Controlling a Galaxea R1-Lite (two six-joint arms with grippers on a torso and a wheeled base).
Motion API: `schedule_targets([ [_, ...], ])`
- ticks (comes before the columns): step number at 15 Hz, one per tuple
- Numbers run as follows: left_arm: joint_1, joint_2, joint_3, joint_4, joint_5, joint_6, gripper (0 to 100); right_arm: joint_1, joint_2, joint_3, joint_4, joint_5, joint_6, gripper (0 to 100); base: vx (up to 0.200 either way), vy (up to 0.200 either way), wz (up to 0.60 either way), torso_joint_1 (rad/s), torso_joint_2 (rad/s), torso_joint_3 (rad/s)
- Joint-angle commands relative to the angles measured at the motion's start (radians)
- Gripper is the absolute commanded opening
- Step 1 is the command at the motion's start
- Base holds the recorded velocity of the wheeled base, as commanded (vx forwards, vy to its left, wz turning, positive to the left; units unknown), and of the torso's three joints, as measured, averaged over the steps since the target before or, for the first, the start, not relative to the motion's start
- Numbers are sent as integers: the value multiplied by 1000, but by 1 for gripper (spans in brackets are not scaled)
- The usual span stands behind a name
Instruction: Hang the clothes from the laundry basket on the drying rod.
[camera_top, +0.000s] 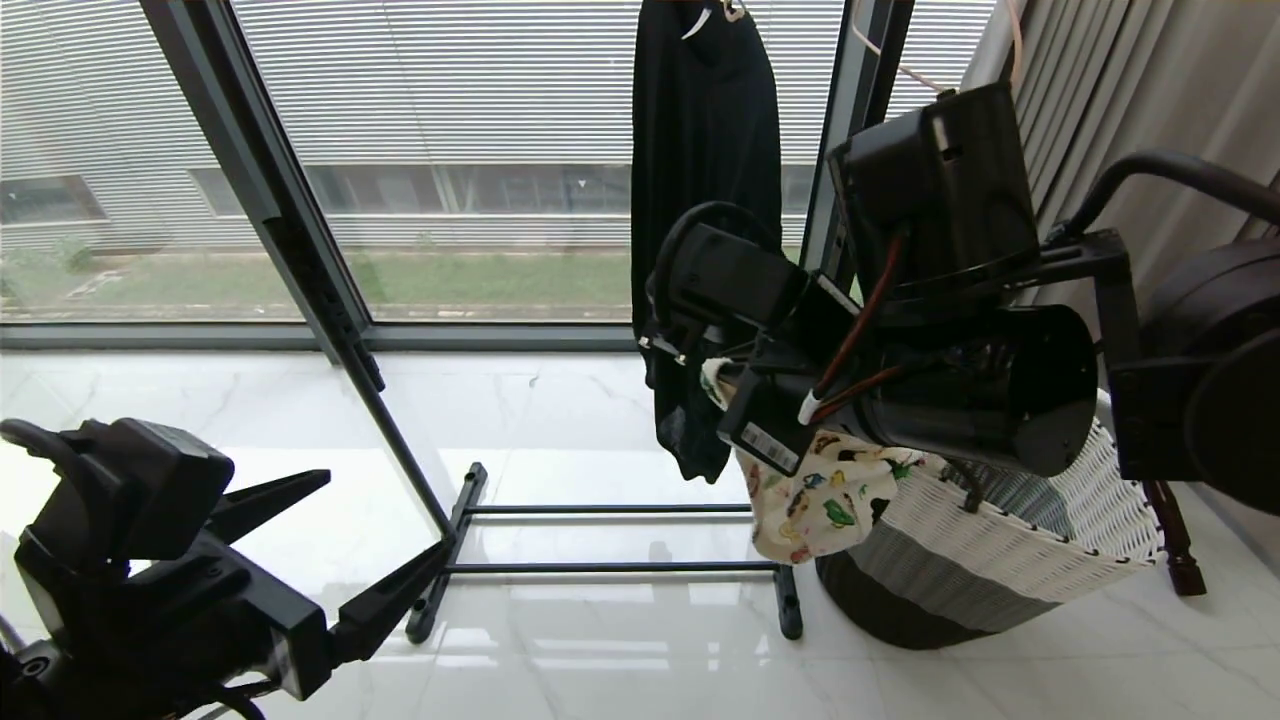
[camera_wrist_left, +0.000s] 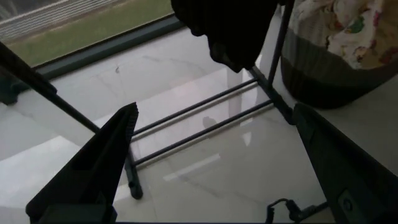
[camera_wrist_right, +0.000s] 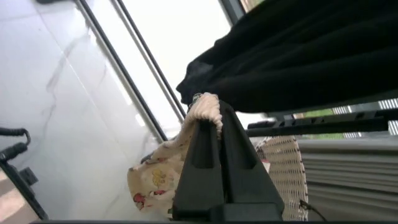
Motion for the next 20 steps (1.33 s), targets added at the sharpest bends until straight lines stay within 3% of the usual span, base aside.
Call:
schedule_targets([
  [1,-163,107,-106,-1,69,-124,100,35,62,-80,24,0,10,0,0,0,0,0,0,0],
  [3,-241,196,-140,-1,135,-168,100,52,60,-143,73,0,13,0,0,0,0,0,0,0],
  [6,-339,259,-161,-2,137,-199,100,64,59,-194,100,0,16,0,0,0,0,0,0,0],
  [7,-410,302,-176,-2,137,-210,100,72,59,-204,100,0,18,0,0,0,0,0,0,0],
  [8,-416,343,-186,-5,137,-208,100,77,56,-207,100,0,18,0,0,0,0,0,0,0],
  [11,-368,483,-202,-122,181,-211,100,89,39,-209,100,0,18,0,0,0,0,0,0,0],
  [16,-263,552,-147,-130,258,-211,100,124,33,-238,106,0,18,0,0,0,0,0,0,0],
  [20,-261,554,-69,-130,316,-200,100,98,30,-236,106,-1,18,0,0,0,0,0,0,0],
])
